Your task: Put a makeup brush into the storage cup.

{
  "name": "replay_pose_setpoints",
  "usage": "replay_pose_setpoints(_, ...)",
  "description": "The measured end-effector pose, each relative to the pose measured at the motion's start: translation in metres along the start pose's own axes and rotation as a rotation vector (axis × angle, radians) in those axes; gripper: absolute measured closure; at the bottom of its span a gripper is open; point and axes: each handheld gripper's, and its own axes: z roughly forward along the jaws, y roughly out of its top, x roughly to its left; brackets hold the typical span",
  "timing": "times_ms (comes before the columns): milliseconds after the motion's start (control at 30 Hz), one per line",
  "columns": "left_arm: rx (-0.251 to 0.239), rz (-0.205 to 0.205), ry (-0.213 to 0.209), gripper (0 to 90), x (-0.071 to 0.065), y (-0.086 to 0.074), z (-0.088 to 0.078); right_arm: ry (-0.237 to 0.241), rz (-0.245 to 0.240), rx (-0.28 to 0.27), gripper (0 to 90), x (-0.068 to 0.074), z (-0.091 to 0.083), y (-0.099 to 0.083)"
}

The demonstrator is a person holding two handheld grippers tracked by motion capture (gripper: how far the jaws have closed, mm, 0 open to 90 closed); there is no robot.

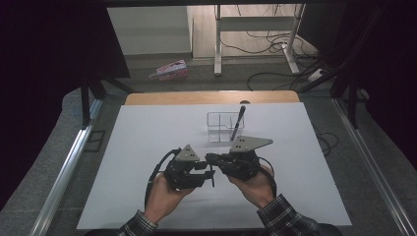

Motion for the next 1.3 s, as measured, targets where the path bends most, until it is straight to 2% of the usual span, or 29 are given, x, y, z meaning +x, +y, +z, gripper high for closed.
replay_pose_setpoints(267, 0.002, 0.000, 0.025, 41.2, 0.002, -0.004, 0.001, -0.010, -0.004, -0.001, 85.4, -0.002, -0.003, 0.000)
replay_pose_setpoints(567, 0.008, 0.009, 0.056, 27.6, 0.006, -0.011, 0.003, -0.028, -0.009, 0.002, 85.4, -0.006, -0.006, -0.002)
replay_pose_setpoints(867, 0.015, 0.014, 0.072, 20.0, 0.010, -0.018, 0.002, -0.042, -0.007, -0.008, 85.4, -0.009, -0.011, -0.001)
replay_pose_setpoints(1300, 0.018, -0.018, 0.107, 7.4, 0.023, -0.037, -0.004, -0.060, -0.007, -0.007, 85.4, -0.016, -0.015, -0.001)
